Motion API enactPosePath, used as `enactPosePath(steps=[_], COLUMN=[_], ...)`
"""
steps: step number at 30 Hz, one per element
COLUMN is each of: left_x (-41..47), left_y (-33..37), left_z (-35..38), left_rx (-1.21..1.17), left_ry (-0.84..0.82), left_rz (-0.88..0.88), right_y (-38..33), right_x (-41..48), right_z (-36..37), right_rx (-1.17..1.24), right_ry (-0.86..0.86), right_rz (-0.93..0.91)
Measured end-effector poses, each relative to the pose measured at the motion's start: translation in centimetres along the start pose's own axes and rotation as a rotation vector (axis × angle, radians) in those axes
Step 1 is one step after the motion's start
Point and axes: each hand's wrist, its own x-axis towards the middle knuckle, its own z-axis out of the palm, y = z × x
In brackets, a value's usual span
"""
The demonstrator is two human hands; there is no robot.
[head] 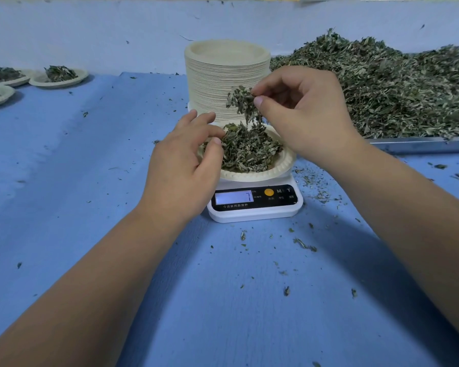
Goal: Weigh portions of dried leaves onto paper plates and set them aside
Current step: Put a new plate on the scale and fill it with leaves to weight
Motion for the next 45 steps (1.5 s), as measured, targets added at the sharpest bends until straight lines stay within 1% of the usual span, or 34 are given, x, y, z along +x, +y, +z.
enactPosePath(steps=[8,10,13,15,16,18,20,22,26,29,32,36,39,41,42,45], left_x=[0.0,0.0,-0.1,-0.1,-0.2,-0.2,-0.3,-0.3,-0.2,-0.1,0.1,0.6,1.2,1.6,1.8,1.8], left_y=[0.2,0.2,0.2,0.3,0.4,0.6,0.7,0.6,0.2,0.0,-0.4,-1.1,-1.7,-1.7,-1.7,-1.9], left_z=[0.0,-0.1,-0.2,-0.2,-0.2,-0.3,-0.3,-0.3,-0.2,-0.3,-0.2,0.0,0.1,0.2,0.2,0.3], left_rx=[0.008,0.007,-0.001,0.006,0.006,0.002,0.005,0.003,0.005,0.005,0.014,-0.054,-0.186,-0.344,-0.406,-0.482], left_ry=[0.008,0.01,0.015,0.012,0.011,0.013,0.029,0.043,0.027,0.031,-0.022,-0.016,0.002,0.026,0.035,0.046], left_rz=[-0.005,-0.005,-0.009,-0.012,-0.017,-0.026,-0.037,-0.039,-0.029,-0.058,-0.057,-0.173,-0.38,-0.53,-0.576,-0.626], right_y=[-0.3,0.1,2.0,3.9,5.0,7.3,8.8,9.0,7.1,5.5,4.3,3.7,3.5,3.3,3.2,3.0], right_x=[0.0,0.3,1.1,1.5,1.4,0.8,0.3,0.3,1.1,0.7,0.0,-0.5,-0.5,-0.4,-0.3,-0.2], right_z=[-0.3,-1.0,-3.1,-4.8,-5.6,-6.8,-7.5,-7.6,-6.6,-5.1,-3.8,-3.3,-3.1,-3.0,-2.9,-2.9], right_rx=[-0.026,-0.108,-0.275,-0.388,-0.454,-0.571,-0.629,-0.631,-0.556,-0.543,-0.548,-0.629,-0.726,-0.719,-0.703,-0.686], right_ry=[0.02,0.053,0.151,0.192,0.18,0.103,0.029,0.012,0.009,-0.074,-0.147,-0.259,-0.32,-0.336,-0.347,-0.396], right_rz=[-0.014,-0.037,-0.04,0.009,0.047,0.163,0.273,0.298,0.212,0.113,0.024,0.028,0.058,0.082,0.091,0.116])
